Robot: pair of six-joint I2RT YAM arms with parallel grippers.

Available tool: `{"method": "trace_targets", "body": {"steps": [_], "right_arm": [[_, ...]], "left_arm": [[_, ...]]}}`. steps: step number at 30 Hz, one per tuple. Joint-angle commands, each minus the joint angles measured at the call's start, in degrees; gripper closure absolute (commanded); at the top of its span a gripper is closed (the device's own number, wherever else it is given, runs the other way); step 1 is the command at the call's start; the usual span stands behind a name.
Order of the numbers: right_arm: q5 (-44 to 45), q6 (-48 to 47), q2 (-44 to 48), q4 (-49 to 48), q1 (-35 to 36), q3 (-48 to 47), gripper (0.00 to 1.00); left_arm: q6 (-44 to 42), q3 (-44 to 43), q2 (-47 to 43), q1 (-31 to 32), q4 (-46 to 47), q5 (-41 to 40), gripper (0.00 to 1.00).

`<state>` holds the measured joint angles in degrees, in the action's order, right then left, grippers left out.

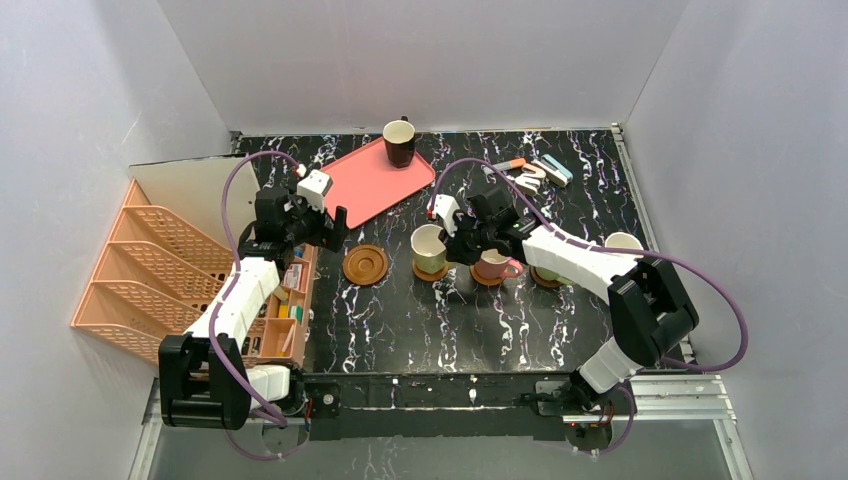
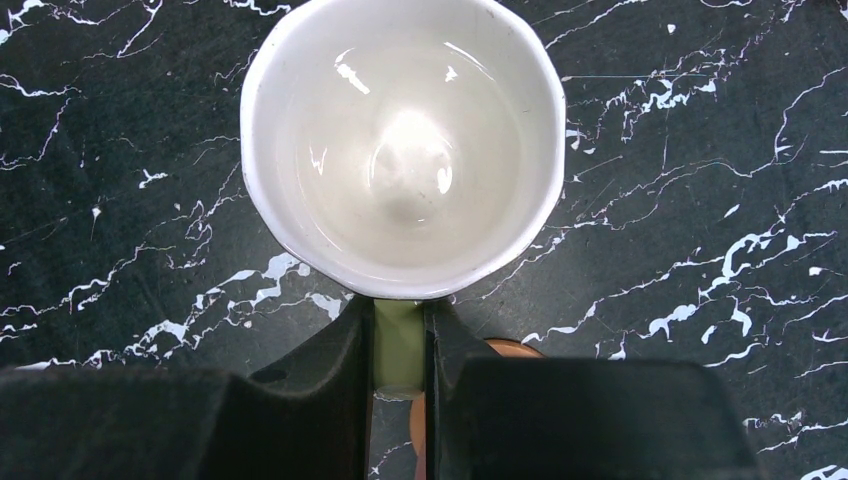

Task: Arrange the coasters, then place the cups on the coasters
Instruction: Place the cup on the coaster.

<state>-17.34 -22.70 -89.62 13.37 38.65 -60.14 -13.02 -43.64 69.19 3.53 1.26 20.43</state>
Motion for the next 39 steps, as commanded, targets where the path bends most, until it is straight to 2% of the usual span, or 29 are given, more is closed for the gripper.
{"method": "trace_targets", "body": {"steps": [1,11,19,22,25,27,35,39], "right_arm": [[-2.43,-0.66,0.90,-3.50,0.20,-1.74,0.75],[-2.85,-1.03,1.03,-2.79,0.24,-2.04,0.63],[-2.98,-1.45,1.65,-2.03,0.24,-2.38,0.58],[-3.19,-1.94,2.35,-0.60,0.19,-3.18,0.42],[-3.56,-2.29,3.80,1.11,0.20,-3.95,0.13],[-3.74,-2.60,4.96,1.75,0.26,-4.18,0.02],[-3.66,-2.77,9.84,1.30,-0.04,-3.71,0.01],[-3.37,-2.79,10.98,-0.12,-0.76,-2.94,0.01]], "left_arm": [[-0.34,0.34,0.07,-0.35,0.05,1.34,0.02],[-0.34,0.24,0.18,-0.45,-0.08,1.30,0.02],[-0.34,0.30,0.16,-0.46,-0.11,1.44,0.02],[-0.34,0.33,0.22,-0.54,-0.03,1.49,0.02],[-0.21,0.26,0.25,-0.53,-0.14,1.46,0.02],[-0.25,0.07,0.25,-0.52,-0.22,1.47,0.02],[1.43,-3.20,0.60,-0.50,-0.67,0.45,0.02],[4.98,-9.64,5.84,-0.41,-0.16,1.05,0.02]]}}
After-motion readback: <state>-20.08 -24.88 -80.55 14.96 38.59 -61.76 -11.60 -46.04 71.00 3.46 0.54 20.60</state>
